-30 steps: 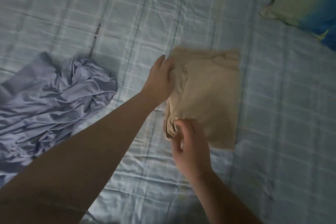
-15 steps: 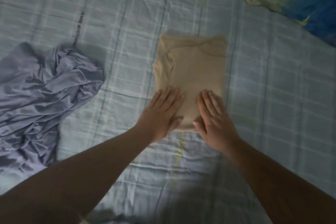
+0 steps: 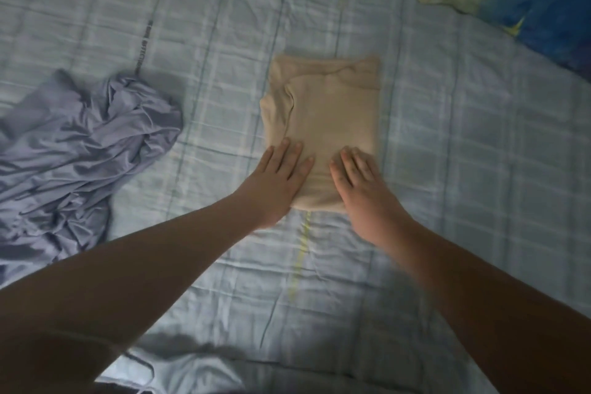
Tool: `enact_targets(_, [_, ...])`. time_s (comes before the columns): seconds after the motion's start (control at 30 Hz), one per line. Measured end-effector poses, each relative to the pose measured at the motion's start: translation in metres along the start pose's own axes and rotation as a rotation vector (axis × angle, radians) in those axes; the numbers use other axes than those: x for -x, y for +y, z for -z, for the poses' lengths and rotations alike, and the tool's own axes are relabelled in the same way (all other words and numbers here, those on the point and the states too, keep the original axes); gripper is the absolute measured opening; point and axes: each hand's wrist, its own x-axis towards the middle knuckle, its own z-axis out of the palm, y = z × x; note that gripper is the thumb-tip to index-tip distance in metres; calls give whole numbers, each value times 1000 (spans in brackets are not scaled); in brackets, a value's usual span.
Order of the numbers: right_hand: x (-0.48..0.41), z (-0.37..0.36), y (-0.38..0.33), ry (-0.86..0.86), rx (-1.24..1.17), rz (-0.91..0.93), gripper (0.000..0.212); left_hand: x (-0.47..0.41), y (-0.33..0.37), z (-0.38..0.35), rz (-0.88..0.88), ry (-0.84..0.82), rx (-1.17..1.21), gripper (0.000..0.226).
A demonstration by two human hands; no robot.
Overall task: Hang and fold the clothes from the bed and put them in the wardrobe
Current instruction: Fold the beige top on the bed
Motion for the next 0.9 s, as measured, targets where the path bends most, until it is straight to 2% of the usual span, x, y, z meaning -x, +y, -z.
enact_targets(0.17, [59,-14,-36,-54,-91,17,75,58,40,-7,-51,-96,26,91])
enact_targets(0.3, [118,-23,-71,-190,-164,51,74,110,80,-13,-96,-294,45,86])
enact_targets(0.4, [125,-15,-77,-315,-222,52,78,114,84,-5,-126,-413,72,83])
enact_targets(0.47, [115,-2,-66,-360,-298,70,82,100,71,12,-98,-519,262,75])
enact_targets(0.53, [99,23,-44,-451,-555,-7,72,79,48,34,54,-669,641,65])
enact_targets(0.6, [78,54,-12,-575,-720,-137,34,58,25,57,211,-755,1017,58])
enact_targets(0.63, [67,68,4,-616,-753,-172,15,47,13,65,240,-769,1099,52])
enact_targets(0.67, [54,77,21,-623,-784,-186,7,37,1,72,259,-785,1150,44])
enact_targets(0.73, [27,90,47,-634,-931,-268,9,19,-23,78,314,-766,1327,32])
enact_targets(0.77, [15,93,57,-636,-1094,-349,13,10,-34,79,354,-729,1450,30])
enact_targets(0.83, [-6,92,76,-600,-1432,-537,22,-3,-54,75,409,-614,1728,44])
enact_targets(0.9, [-22,88,91,-577,-1627,-688,23,-9,-65,68,383,-510,1927,57])
